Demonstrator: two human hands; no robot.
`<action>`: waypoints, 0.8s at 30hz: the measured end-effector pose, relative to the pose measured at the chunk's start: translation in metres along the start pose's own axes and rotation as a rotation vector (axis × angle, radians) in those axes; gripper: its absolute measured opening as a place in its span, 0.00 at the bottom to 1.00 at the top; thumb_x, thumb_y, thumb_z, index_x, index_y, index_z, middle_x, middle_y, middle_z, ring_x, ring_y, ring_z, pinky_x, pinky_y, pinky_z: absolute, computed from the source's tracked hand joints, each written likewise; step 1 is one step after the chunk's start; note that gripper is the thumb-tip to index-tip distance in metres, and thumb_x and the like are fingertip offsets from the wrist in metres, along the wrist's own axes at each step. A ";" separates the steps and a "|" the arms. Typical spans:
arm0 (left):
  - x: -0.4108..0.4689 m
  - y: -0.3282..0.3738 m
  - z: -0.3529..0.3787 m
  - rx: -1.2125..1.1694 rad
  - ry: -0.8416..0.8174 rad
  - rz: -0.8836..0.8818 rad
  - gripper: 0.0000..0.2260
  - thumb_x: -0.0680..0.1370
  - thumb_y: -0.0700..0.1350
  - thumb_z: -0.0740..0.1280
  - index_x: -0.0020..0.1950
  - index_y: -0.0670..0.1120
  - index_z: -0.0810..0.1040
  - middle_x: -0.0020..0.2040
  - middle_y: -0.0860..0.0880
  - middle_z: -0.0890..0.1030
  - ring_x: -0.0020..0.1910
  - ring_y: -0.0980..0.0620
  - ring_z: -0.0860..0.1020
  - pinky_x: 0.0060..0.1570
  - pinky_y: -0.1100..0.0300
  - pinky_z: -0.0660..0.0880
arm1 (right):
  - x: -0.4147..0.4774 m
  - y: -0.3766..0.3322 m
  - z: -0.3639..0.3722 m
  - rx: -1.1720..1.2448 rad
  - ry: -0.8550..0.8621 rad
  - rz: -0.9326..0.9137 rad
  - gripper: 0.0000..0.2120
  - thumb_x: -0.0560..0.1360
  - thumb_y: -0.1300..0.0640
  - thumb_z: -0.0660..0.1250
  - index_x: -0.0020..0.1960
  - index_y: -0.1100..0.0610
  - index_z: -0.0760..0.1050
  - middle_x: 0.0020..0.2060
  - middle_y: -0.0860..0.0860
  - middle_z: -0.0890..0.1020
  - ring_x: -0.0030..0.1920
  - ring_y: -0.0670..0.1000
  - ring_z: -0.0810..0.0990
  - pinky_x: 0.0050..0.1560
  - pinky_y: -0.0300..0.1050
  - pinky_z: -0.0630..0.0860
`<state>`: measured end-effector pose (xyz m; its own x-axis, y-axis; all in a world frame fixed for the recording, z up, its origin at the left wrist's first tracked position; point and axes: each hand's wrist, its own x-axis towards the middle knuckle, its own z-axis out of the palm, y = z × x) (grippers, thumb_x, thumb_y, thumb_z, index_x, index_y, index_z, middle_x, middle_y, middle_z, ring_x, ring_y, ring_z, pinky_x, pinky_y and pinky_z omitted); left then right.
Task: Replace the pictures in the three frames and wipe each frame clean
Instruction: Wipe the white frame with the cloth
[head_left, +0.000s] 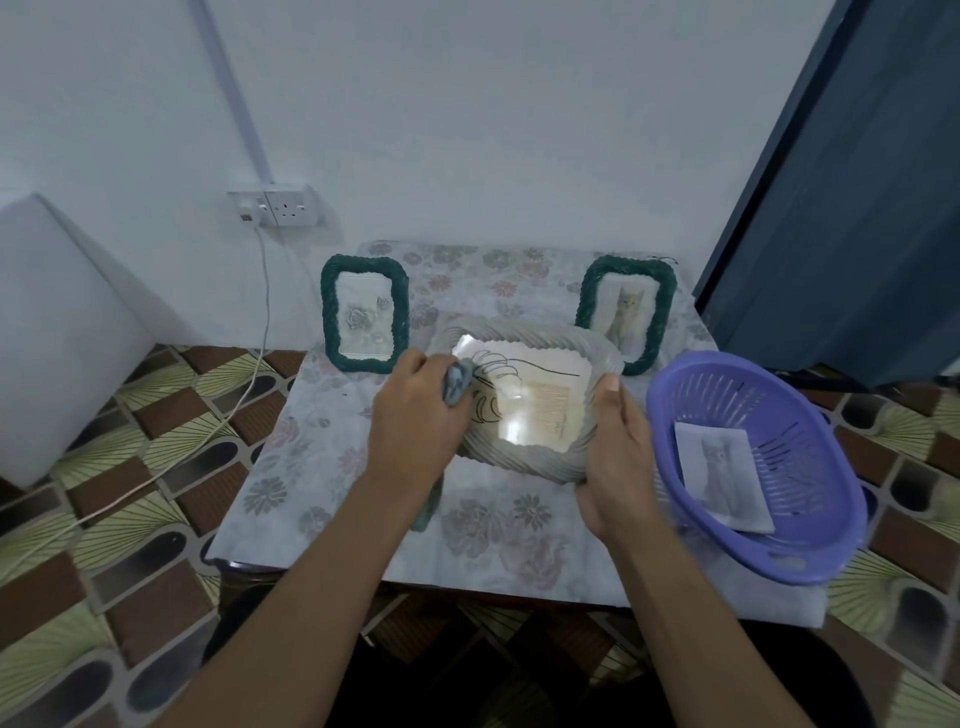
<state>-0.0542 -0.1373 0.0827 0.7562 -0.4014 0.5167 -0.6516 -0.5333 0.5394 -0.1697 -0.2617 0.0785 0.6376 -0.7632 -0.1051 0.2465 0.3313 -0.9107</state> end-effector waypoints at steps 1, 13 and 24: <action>0.003 0.004 0.002 -0.005 0.020 -0.006 0.07 0.75 0.41 0.72 0.50 0.39 0.82 0.40 0.49 0.71 0.34 0.52 0.69 0.34 0.63 0.66 | 0.001 0.000 0.002 0.008 -0.002 -0.006 0.15 0.84 0.50 0.55 0.60 0.53 0.79 0.60 0.52 0.83 0.64 0.52 0.79 0.71 0.59 0.70; -0.032 0.041 0.017 -0.279 -0.278 0.304 0.17 0.73 0.51 0.65 0.57 0.44 0.83 0.43 0.54 0.68 0.37 0.61 0.67 0.35 0.72 0.65 | -0.006 0.015 -0.005 -0.032 -0.016 -0.008 0.16 0.82 0.47 0.58 0.45 0.57 0.73 0.34 0.54 0.78 0.38 0.55 0.77 0.42 0.50 0.76; -0.012 0.007 0.009 -0.021 -0.020 0.097 0.04 0.74 0.40 0.73 0.46 0.40 0.83 0.39 0.51 0.68 0.29 0.54 0.68 0.26 0.65 0.67 | -0.005 0.016 -0.017 0.004 0.008 0.034 0.14 0.85 0.53 0.55 0.51 0.54 0.79 0.45 0.49 0.87 0.47 0.48 0.86 0.49 0.46 0.84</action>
<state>-0.0670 -0.1426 0.0742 0.6902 -0.4652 0.5543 -0.7230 -0.4755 0.5012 -0.1815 -0.2616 0.0572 0.6395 -0.7562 -0.1389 0.2283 0.3593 -0.9049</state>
